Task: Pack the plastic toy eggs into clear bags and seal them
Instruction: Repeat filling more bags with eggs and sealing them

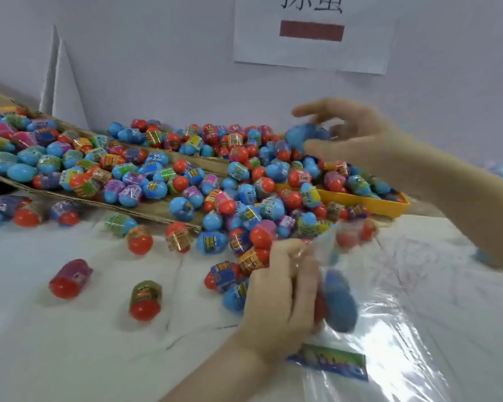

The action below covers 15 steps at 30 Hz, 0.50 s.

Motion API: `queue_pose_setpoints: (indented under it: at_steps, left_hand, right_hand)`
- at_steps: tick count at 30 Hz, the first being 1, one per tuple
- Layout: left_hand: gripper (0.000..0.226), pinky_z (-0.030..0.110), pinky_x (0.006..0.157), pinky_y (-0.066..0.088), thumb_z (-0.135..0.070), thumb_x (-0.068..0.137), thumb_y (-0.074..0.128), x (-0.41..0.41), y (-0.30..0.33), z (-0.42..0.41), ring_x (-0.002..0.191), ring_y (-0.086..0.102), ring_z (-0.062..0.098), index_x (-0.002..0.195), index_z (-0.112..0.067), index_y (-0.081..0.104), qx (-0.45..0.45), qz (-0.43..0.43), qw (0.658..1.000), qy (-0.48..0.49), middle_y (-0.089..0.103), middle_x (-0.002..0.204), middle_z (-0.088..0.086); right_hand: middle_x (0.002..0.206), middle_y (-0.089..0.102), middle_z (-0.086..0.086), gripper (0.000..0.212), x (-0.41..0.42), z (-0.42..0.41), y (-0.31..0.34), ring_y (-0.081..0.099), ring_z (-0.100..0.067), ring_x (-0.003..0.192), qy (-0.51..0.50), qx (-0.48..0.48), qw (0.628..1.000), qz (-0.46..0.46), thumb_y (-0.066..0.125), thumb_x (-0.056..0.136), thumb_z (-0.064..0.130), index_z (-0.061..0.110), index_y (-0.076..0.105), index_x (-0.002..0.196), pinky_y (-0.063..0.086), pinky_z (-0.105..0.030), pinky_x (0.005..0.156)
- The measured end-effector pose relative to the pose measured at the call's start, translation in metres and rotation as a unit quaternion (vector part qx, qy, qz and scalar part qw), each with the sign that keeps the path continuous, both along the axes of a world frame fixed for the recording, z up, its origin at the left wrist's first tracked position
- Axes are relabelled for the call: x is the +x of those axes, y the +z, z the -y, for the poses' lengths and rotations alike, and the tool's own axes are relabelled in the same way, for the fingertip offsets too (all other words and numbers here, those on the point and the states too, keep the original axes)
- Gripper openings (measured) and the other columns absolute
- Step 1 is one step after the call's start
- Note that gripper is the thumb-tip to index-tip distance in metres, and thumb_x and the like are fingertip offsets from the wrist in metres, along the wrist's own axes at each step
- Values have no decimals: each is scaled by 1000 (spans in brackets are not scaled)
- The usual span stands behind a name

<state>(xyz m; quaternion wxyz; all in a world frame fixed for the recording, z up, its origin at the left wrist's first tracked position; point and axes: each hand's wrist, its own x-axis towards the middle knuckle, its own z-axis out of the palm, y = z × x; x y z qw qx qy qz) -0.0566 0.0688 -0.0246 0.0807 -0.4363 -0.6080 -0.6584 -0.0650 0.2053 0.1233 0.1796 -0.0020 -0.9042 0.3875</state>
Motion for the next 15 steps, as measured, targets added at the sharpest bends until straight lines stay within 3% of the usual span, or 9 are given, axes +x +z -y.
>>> queue_pose_setpoints:
  at_steps: [3, 5, 8, 11, 15]
  left_hand:
    - [9, 8, 50, 40, -39, 89, 37, -3, 4, -3, 49, 55, -4, 90, -39, 46, 36, 75, 996, -17, 62, 61, -20]
    - [7, 21, 60, 50, -43, 87, 40, -5, 6, -4, 57, 63, 4, 88, -46, 46, 28, 102, 994, -36, 67, 64, -10]
    - [8, 30, 66, 53, -43, 86, 48, -4, 10, -5, 63, 67, 12, 91, -37, 48, 21, 141, 989, -41, 71, 67, -2]
    - [24, 18, 63, 51, -45, 83, 45, -3, 16, -5, 62, 67, 8, 94, -27, 53, 24, 177, 983, -46, 71, 67, -3]
    - [31, 8, 55, 45, -50, 82, 44, 0, 17, -7, 62, 65, 1, 88, -25, 62, 11, 176, 982, -62, 72, 71, -6]
  right_hand:
    - [87, 68, 9, 25, 46, -14, -3, 64, -10, 86, -19, -250, 959, -132, 67, 74, 8, 31, 71, 82, 49, -18, 80]
    - [81, 70, 6, 23, 69, -14, -16, 67, -15, 89, 5, -353, 928, -121, 68, 65, 14, 23, 69, 86, 52, -18, 77]
    - [83, 70, -1, 35, 89, -9, -41, 68, -19, 84, -3, -376, 922, -94, 74, 52, 9, 19, 64, 85, 55, -22, 76]
    - [86, 70, 2, 38, 95, -3, -50, 67, -15, 82, -5, -369, 923, -112, 75, 51, 11, 28, 67, 84, 55, -22, 74]
    - [94, 66, 9, 39, 100, 2, -53, 64, -13, 89, 1, -274, 956, -108, 64, 68, 21, 39, 64, 102, 51, -16, 72]
